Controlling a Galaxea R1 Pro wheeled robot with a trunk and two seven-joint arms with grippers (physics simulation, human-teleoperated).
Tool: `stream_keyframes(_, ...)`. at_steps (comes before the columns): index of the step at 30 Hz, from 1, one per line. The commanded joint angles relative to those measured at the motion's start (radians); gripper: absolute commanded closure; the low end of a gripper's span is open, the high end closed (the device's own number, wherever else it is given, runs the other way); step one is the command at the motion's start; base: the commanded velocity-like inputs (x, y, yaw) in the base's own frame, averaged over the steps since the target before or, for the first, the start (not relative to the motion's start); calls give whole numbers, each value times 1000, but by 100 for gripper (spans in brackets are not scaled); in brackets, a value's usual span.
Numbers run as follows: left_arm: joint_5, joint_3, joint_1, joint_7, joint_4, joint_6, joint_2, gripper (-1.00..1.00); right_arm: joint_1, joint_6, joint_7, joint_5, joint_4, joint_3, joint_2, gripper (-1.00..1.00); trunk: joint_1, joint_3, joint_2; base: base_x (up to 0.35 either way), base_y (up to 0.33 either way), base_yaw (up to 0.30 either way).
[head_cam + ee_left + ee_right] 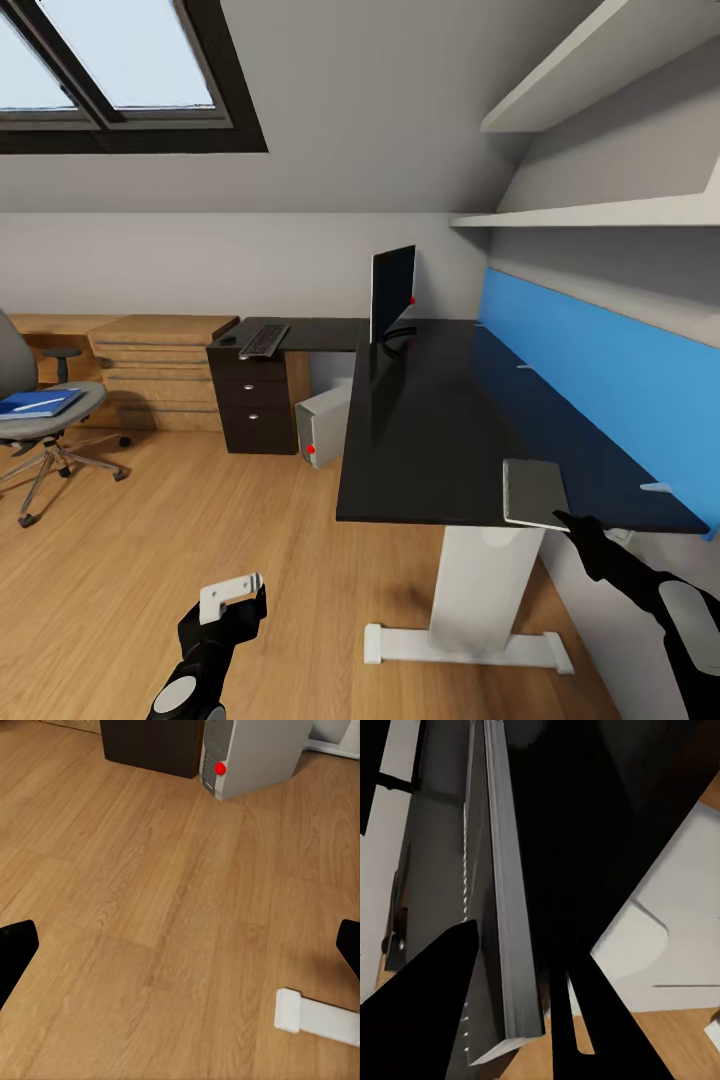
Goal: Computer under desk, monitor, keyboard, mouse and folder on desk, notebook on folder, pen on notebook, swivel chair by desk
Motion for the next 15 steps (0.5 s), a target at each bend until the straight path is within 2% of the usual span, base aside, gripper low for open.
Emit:
stream_keyframes(1, 9, -1, 0, 7, -2, 2, 0, -100, -1, 6, 3, 7, 0, -2, 0, 100, -4, 2, 7, 0, 0, 0)
stream_keyframes(5, 10, -1, 0, 7, -2, 2, 0, -100, -1, 3, 4, 9, -3, 2, 1, 100, -19, 15, 35, 0, 0, 0)
stream_keyframes(9, 10, -1, 0, 7, -2, 2, 0, -100, 0, 0, 8, 9, -28, 31, 5, 100, -35, 27, 63, 0, 0, 0)
stream_keyframes(11, 10, -1, 0, 7, -2, 2, 0, -100, 0, -1, 10, 12, -59, 35, 27, 100, -42, 34, 77, 0, 0, 9)
stream_keyframes(13, 10, -1, 0, 7, -2, 2, 0, -100, 0, -3, 10, 20, -104, 37, 65, 100, -46, 37, 84, 0, 0, 114)
stream_keyframes(15, 10, -1, 0, 7, -2, 2, 0, -100, 0, -3, 11, 33, -123, 38, 84, 100, -46, 37, 84, 0, 0, 199)
